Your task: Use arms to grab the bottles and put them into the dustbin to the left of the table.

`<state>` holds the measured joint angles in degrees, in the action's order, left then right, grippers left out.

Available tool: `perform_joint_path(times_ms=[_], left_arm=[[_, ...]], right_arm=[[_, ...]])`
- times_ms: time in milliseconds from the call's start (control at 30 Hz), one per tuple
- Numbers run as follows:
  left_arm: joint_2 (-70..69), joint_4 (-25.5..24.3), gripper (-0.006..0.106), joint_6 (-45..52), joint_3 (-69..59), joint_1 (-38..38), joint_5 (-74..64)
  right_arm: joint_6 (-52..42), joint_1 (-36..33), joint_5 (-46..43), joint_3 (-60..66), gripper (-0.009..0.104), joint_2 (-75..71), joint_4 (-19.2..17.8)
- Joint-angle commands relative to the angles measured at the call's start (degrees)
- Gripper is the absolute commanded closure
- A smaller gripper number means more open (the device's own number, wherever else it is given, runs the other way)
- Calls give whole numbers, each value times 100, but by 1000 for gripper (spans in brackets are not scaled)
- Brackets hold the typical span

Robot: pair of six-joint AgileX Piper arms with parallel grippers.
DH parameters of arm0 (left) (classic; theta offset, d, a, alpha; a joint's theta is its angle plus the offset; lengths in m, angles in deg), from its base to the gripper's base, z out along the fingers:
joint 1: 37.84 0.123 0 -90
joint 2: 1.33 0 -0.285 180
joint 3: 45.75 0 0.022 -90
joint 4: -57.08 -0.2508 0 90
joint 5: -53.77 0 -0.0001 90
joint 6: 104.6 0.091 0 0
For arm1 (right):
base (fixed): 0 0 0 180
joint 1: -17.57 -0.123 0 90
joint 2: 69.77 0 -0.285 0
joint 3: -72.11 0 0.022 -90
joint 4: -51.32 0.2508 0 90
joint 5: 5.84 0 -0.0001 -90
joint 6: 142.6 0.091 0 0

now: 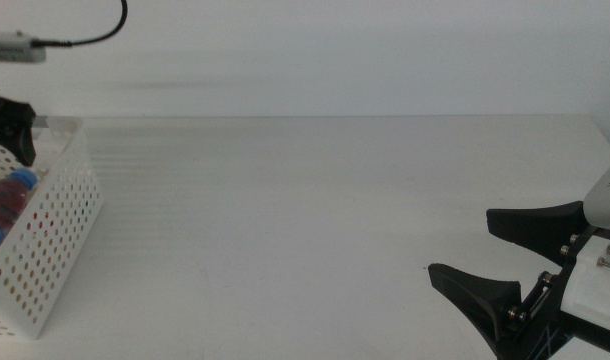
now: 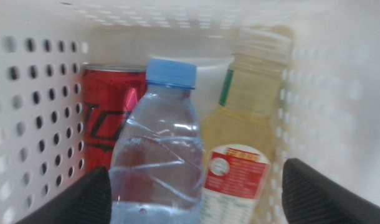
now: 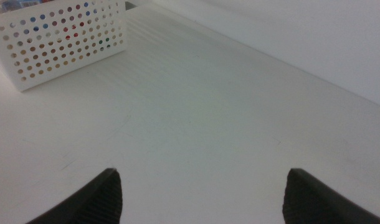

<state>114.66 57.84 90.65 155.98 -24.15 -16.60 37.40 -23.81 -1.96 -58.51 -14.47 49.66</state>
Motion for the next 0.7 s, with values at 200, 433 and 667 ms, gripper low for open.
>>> perform_joint_path(times_ms=[200, 433, 667], left_arm=[[-1588, 536, 10, -346, -424, -427, -49], [-2877, 808, 10, -530, -1261, -624, 683], [-3785, 1269, 10, -33, -1783, -624, 658]], right_arm=[[-49, -10, -419, -125, 28, -55, -16], [-49, -10, -419, -125, 28, -55, -16], [-49, -10, -419, -125, 28, -55, -16]])
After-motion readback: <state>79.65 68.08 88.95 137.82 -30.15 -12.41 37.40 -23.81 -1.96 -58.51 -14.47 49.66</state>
